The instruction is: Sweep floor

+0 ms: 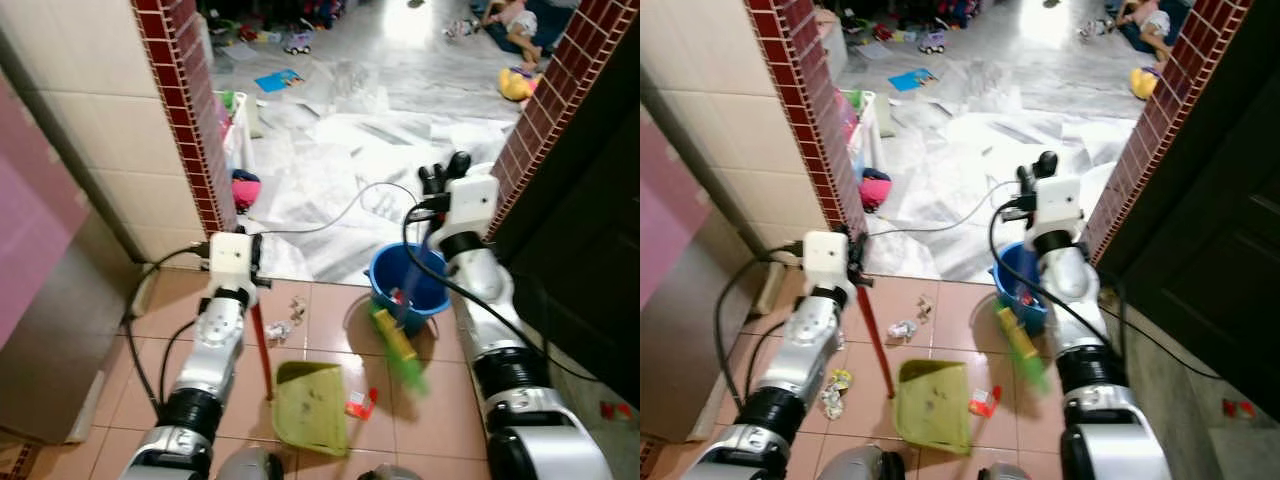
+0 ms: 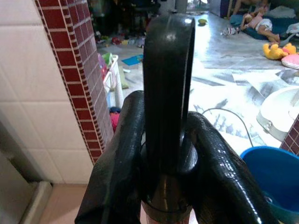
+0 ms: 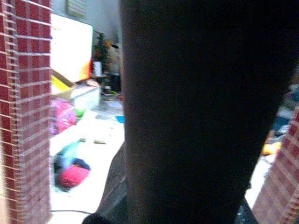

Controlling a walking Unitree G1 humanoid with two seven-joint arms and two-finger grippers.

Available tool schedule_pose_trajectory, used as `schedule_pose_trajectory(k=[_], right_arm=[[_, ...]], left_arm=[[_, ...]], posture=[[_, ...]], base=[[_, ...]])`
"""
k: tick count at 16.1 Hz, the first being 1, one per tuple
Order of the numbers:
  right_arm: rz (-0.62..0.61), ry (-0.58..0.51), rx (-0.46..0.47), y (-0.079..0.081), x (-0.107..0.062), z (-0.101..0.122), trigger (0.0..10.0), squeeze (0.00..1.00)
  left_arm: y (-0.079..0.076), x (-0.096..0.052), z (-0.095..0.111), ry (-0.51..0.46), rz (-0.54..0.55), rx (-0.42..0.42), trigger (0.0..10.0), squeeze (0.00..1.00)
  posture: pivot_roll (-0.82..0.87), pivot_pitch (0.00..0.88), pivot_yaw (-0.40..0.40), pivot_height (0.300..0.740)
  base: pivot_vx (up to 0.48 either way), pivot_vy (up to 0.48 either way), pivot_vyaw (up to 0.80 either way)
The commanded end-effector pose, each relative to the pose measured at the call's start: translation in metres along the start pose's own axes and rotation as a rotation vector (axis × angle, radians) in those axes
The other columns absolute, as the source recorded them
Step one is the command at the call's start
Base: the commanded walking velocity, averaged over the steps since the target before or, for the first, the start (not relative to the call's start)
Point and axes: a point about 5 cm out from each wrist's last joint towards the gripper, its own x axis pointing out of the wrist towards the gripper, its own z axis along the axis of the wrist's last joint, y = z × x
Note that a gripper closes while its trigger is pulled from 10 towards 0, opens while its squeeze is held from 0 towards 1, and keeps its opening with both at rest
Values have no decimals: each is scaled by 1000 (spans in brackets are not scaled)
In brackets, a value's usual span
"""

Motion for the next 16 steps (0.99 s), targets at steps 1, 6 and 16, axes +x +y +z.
schedule_pose_trajectory(k=[1, 6, 16], right_arm=[[9, -52, 3, 4, 2, 9, 10000, 0], [16, 77, -36, 7, -9, -13, 10000, 0], [-193, 276, 510, 23, 2, -33, 10000, 0]], left_arm=[[10, 0, 6, -25, 10, 76, 10000, 0], [11, -7, -19, 83, 10, 108, 10000, 0], [-34, 1, -31, 196, -131, 109, 10000, 0]], posture=[[6, 0, -5, 740], [7, 0, -14, 740], [-12, 0, -10, 740]], base=[[0, 0, 0], [0, 0, 0], [0, 0, 0]])
